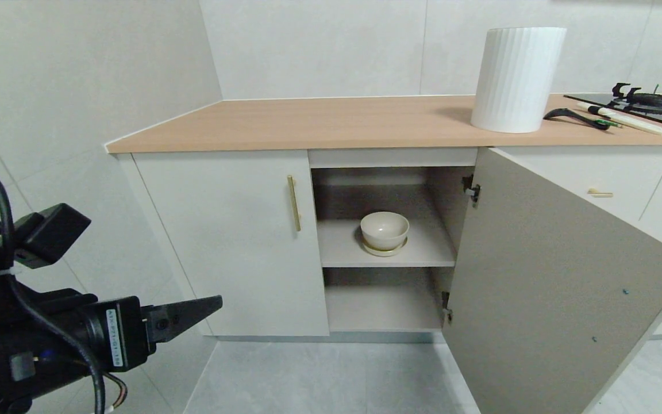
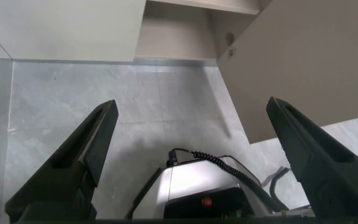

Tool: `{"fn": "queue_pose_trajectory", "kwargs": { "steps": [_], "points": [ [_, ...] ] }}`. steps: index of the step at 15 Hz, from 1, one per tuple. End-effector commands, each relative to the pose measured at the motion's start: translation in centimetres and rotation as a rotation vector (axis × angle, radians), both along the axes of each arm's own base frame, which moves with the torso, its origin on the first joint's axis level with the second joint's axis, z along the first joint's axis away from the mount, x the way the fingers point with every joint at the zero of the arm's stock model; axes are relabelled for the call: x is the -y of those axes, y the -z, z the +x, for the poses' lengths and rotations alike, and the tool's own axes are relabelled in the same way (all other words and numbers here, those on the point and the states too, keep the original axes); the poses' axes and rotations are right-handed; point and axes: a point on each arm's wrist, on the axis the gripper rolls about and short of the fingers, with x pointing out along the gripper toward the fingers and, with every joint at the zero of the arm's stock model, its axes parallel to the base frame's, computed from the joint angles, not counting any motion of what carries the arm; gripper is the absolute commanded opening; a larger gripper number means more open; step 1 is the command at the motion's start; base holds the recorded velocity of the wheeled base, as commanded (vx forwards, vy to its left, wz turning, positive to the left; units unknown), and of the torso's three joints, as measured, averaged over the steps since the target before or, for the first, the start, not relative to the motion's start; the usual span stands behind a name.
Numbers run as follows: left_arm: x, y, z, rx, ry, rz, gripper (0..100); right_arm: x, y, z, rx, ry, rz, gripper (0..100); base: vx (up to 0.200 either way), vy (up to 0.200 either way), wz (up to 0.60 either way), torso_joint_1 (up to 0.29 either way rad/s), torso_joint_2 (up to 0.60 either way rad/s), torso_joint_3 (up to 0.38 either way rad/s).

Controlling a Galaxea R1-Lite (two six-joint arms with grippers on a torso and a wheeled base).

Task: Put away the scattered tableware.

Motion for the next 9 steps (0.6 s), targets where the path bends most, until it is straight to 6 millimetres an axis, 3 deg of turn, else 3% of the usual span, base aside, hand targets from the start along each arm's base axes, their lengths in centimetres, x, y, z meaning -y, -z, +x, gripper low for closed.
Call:
{"fn": "queue_pose_trajectory", "kwargs": {
  "steps": [1, 4, 9],
  "points": [
    [0.0, 0.0, 0.0, -0.001, -0.001, 0.0, 100, 1.0, 0.5, 1.1, -0.012, 0.064, -0.004, 100, 0.0, 0.0, 0.0, 0.0, 0.0, 0.0],
    [0.0, 0.0, 0.0, -0.002, -0.001, 0.001, 100, 2.4, 1.4, 3.2, -0.022, 0.14, 0.002, 100, 0.0, 0.0, 0.0, 0.0, 0.0, 0.0],
    [0.0, 0.0, 0.0, -0.002, -0.001, 0.001, 100, 2.8, 2.9, 5.4, -0.04, 0.145, 0.019, 100, 0.0, 0.0, 0.0, 0.0, 0.0, 0.0]
  ]
}}
